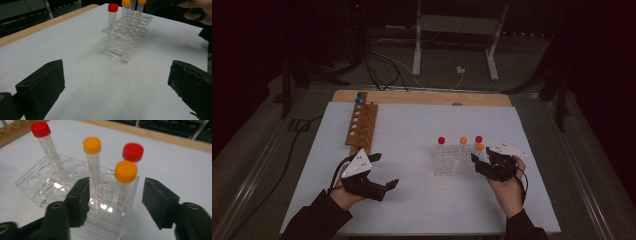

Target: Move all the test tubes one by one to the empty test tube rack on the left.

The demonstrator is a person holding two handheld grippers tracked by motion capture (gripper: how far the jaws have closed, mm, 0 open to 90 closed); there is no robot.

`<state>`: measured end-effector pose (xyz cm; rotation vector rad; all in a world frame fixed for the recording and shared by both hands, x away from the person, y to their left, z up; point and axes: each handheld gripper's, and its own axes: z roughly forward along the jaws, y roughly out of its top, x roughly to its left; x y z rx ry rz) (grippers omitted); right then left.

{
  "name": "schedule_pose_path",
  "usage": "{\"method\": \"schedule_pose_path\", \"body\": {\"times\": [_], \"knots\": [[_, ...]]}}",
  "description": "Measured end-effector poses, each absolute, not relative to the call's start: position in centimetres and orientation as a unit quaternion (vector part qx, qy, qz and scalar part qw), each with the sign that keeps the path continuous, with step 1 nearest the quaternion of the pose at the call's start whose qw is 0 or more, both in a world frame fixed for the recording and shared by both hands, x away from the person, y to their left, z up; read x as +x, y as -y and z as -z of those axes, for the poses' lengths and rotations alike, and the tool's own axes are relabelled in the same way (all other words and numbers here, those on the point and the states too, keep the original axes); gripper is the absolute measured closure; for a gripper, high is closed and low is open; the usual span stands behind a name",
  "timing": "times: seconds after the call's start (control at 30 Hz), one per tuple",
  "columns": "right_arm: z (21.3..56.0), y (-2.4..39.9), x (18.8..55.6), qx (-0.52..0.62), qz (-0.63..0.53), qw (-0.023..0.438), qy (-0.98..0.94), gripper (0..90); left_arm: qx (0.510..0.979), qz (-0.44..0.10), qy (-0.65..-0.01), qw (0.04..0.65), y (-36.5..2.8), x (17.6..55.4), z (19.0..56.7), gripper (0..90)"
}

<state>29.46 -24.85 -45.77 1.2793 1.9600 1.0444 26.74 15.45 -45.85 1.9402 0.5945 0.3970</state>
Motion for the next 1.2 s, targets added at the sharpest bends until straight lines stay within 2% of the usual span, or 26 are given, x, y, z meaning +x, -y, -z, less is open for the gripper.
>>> {"method": "schedule_pose_path", "body": {"times": [0.13,0.43,0.57,0.73,1.2], "knots": [[46.1,25.0,30.0,0.483,-0.384,0.276,-0.737,53.2,0.807,-0.168,-0.248,0.509,-15.4,26.8,45.9,1.8],[46.6,25.1,31.2,0.494,-0.37,0.258,-0.743,65.1,0.805,-0.17,-0.249,0.511,-15.8,26.9,45.8,1.8],[46.7,25.0,31.5,0.495,-0.361,0.262,-0.746,74.0,0.806,-0.166,-0.249,0.51,-15.7,27.0,45.9,1.8],[46.3,25.2,31.4,0.495,-0.37,0.26,-0.742,74.8,0.807,-0.165,-0.249,0.509,-15.6,27.0,46.0,1.8],[43.0,25.1,29.1,0.463,-0.395,0.309,-0.731,74.9,0.805,-0.16,-0.246,0.515,-15.8,26.9,45.6,1.8]]}}
